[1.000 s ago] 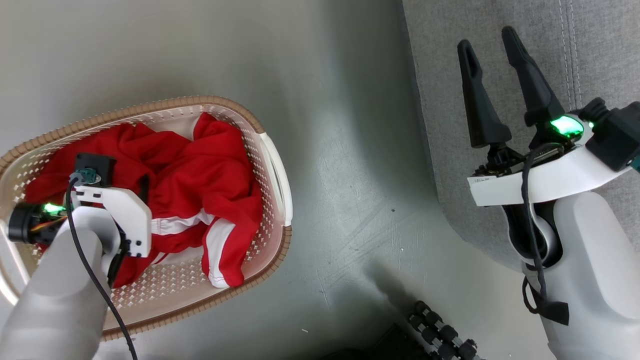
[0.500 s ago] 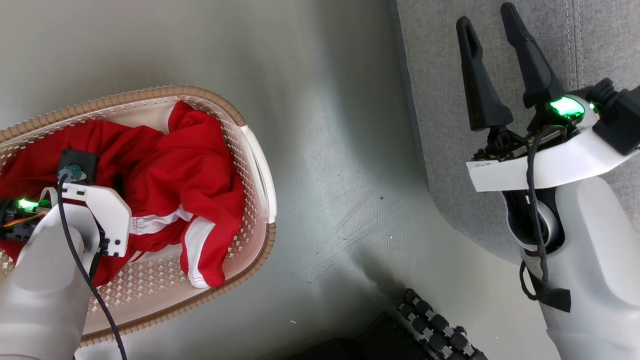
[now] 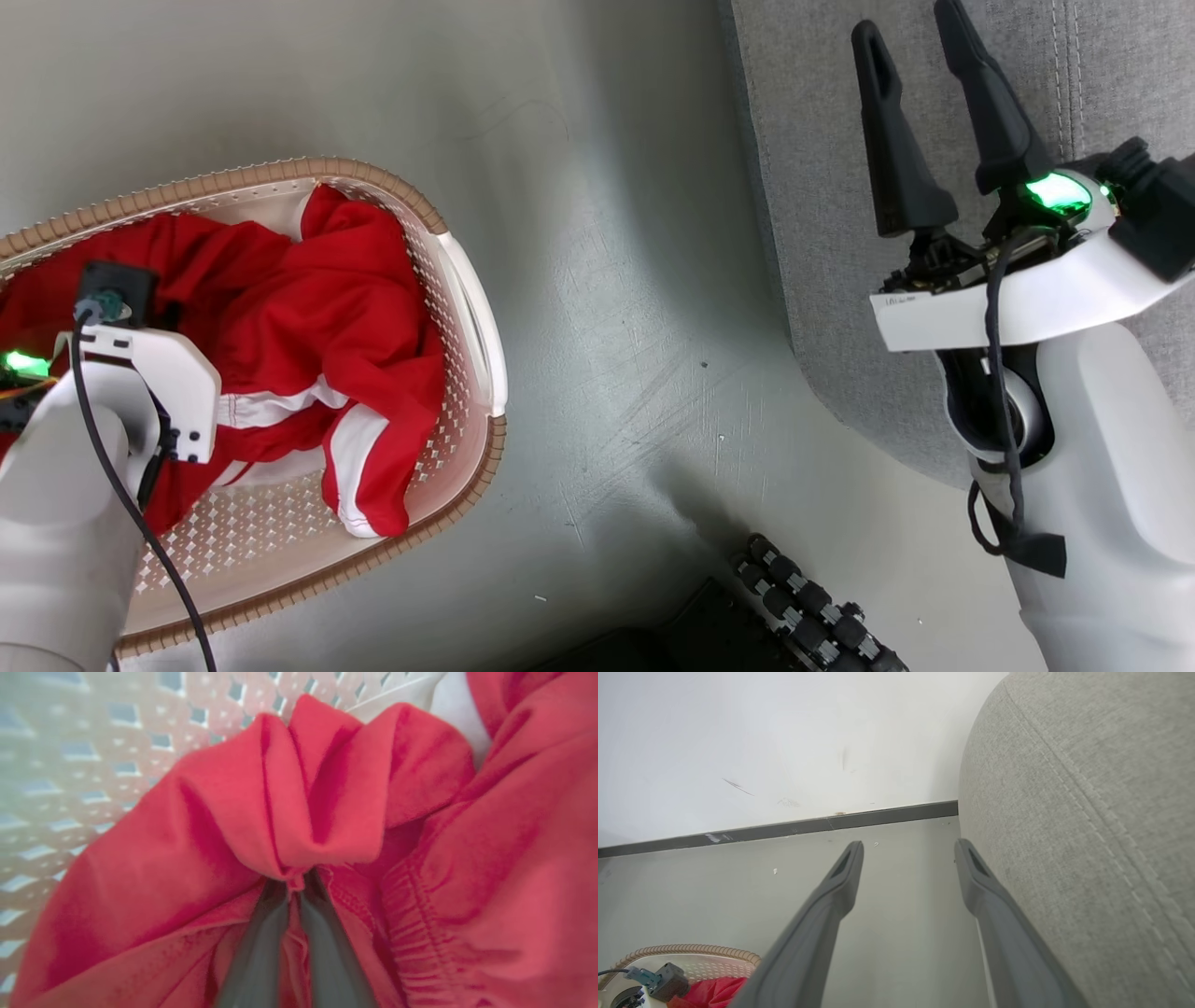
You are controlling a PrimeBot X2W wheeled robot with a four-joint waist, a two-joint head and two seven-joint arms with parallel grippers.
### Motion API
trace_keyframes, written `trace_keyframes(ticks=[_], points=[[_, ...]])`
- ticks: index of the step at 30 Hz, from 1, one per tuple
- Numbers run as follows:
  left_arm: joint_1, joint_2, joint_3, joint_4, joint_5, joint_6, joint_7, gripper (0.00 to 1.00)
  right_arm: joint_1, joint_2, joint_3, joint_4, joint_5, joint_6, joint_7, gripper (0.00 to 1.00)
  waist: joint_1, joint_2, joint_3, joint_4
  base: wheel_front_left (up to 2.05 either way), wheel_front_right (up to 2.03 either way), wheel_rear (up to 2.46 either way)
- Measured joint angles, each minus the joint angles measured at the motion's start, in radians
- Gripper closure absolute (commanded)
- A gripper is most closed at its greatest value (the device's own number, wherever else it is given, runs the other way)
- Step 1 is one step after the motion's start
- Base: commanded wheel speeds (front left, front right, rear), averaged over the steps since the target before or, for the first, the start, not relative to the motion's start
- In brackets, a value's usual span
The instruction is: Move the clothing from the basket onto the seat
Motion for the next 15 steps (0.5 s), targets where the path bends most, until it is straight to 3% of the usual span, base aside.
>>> trace_keyframes(ticks=[15], points=[[-0.057, -0.018, -0.027, 0.032, 0.006, -0.035, -0.079, 1.0, -0.061, 0.0, 0.022, -0.008, 0.016, 0.0, 0.0, 0.0, 0.0, 0.0, -0.016, 0.005, 0.0, 0.0, 0.0]])
